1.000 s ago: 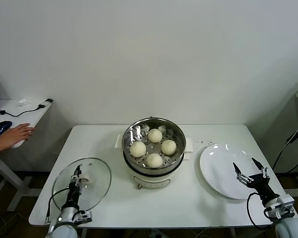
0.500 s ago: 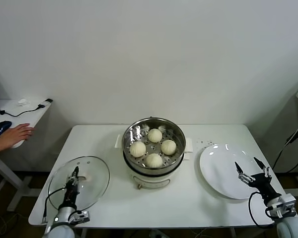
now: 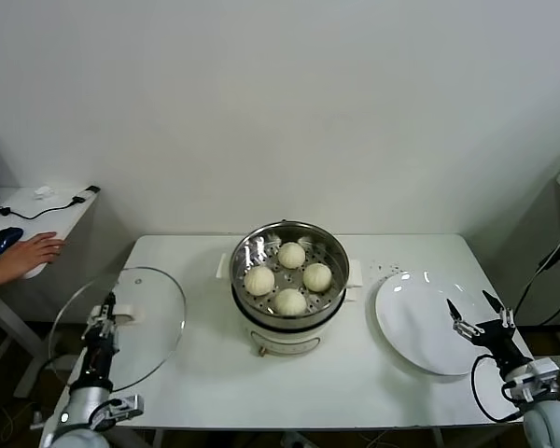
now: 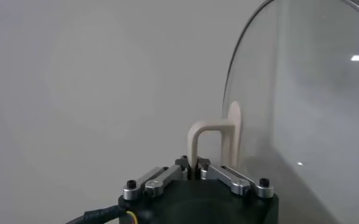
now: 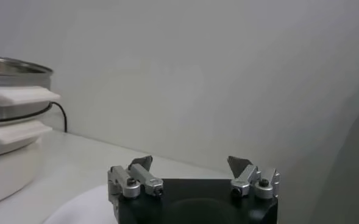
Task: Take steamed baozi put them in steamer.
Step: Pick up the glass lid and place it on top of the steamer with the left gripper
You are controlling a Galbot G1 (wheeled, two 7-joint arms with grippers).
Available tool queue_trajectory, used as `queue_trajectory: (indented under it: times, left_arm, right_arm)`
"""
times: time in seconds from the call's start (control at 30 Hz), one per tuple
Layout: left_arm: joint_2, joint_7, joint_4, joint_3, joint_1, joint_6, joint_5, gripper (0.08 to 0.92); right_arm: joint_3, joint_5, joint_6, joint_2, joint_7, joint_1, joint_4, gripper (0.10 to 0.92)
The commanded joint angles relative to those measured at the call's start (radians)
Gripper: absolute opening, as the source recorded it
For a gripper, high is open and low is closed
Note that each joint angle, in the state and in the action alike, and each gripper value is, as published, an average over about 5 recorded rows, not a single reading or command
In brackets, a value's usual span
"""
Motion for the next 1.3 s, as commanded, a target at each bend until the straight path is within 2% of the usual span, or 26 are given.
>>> queue_trajectory:
  times: [0.03,0.17,0.27,0.4,0.53,0.73,0.93,1.13,1.3]
  left_arm:
    - [0.226,0.095,-0.274,0.262,0.004,0.38,-0.041,0.149]
    - [0.275,0.214,-0.272,0.483,-0.135,0.523,0.04,0.149]
    - [0.271,0.339,-0.264,0.64,-0.278,0.613,0.103,0.149]
    - [0.216,0.501,-0.237,0.758,-0.431,0.666,0.206,0.149]
    - [0.132,0.583,-0.18,0.83,-0.512,0.675,0.296,0.149]
    - [-0.024,0.575,-0.059,0.907,-0.566,0.682,0.344,0.149]
    - [-0.144,0.548,0.063,0.948,-0.635,0.682,0.367,0.149]
    - [-0.219,0.496,0.187,0.954,-0.664,0.681,0.362,0.149]
    - [-0.239,0.466,0.26,0.946,-0.681,0.681,0.352,0.149]
  right_arm:
    - [-0.021,-0.018,-0.001,-0.006,0.005,0.04,-0.02,0.823]
    - [-0.036,-0.03,-0.003,-0.01,0.013,0.06,-0.031,0.823]
    - [-0.045,-0.038,-0.006,-0.01,0.016,0.074,-0.04,0.823]
    - [-0.05,-0.048,-0.004,-0.007,0.016,0.085,-0.052,0.823]
    - [-0.039,-0.052,0.004,-0.002,0.014,0.085,-0.067,0.823]
    - [-0.013,-0.054,0.015,0.003,0.011,0.081,-0.081,0.823]
    - [0.017,-0.054,0.023,0.004,0.005,0.067,-0.088,0.823]
    - [0.032,-0.053,0.03,0.008,-0.003,0.059,-0.095,0.823]
    - [0.033,-0.052,0.033,0.008,-0.006,0.061,-0.098,0.823]
